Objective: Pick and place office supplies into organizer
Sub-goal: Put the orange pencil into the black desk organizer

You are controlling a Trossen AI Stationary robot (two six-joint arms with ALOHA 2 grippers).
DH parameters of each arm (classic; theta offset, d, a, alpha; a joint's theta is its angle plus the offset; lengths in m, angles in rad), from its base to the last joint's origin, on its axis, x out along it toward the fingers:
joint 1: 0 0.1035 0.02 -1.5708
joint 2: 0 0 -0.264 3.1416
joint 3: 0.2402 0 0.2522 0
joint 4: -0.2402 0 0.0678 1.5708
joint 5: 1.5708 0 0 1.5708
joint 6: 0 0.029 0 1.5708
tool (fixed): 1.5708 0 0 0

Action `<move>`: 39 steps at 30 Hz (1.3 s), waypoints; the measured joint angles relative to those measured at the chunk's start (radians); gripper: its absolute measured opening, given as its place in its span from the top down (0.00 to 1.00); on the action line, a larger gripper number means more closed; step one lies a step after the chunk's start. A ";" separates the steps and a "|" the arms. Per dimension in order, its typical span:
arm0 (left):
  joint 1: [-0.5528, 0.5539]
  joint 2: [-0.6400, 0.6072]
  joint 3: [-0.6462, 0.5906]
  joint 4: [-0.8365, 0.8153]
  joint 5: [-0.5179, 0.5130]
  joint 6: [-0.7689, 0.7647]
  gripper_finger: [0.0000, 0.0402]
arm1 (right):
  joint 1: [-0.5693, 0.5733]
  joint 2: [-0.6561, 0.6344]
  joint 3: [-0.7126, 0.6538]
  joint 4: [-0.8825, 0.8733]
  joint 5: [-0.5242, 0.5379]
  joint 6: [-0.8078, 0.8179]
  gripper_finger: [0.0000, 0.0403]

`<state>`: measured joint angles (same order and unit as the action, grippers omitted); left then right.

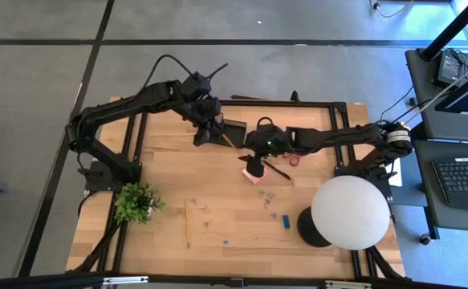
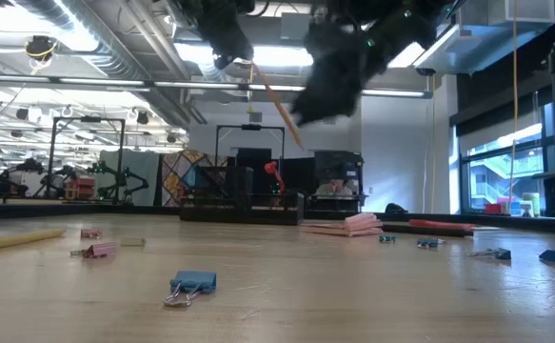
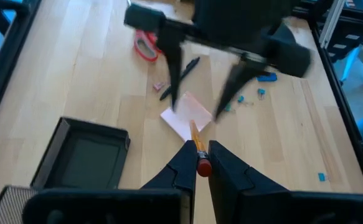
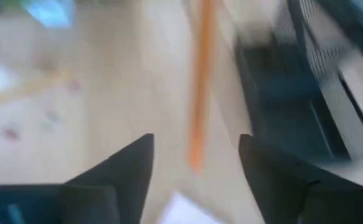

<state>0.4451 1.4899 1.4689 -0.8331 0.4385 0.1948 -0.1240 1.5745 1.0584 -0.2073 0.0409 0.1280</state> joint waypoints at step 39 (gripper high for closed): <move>0.344 -0.088 -0.001 -0.123 -0.192 -0.018 0.95 | -0.057 0.000 0.000 -0.207 0.014 0.020 0.30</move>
<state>0.7891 1.4020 1.4681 -0.9558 0.2470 0.1772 -0.1814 1.5746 1.0584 -0.4142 0.0549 0.1484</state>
